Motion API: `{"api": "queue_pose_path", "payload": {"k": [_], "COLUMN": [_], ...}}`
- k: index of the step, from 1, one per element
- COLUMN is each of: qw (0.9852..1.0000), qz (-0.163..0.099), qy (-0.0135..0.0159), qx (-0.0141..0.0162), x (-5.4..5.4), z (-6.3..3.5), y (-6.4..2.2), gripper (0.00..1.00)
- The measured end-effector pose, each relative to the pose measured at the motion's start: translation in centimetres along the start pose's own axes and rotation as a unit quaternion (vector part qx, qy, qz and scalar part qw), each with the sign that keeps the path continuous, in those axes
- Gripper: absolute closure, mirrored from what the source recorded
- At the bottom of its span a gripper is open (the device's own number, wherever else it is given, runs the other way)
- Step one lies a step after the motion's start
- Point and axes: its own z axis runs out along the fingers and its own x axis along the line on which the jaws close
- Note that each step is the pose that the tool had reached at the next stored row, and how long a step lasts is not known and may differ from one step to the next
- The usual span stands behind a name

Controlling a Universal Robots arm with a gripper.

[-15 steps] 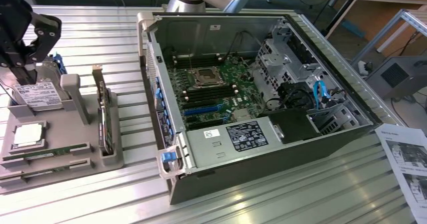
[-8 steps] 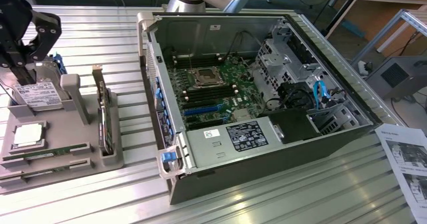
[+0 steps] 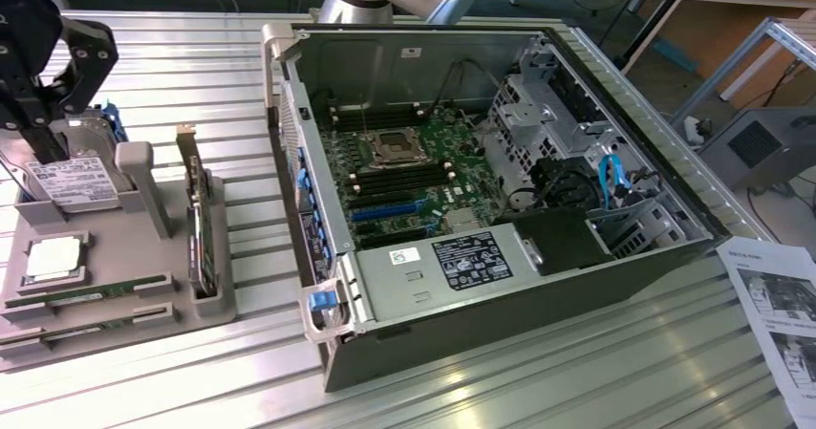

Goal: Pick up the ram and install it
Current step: 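Pick up the ram and move it above insertion slot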

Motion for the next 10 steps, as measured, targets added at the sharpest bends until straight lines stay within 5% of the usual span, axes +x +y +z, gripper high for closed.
{"api": "queue_pose_path", "payload": {"k": [10], "qw": [0.998], "qz": [-0.064], "qy": [0.0009], "qx": [-0.0016], "x": [0.0], "z": [0.02], "y": [0.0], "gripper": [0.89]}}
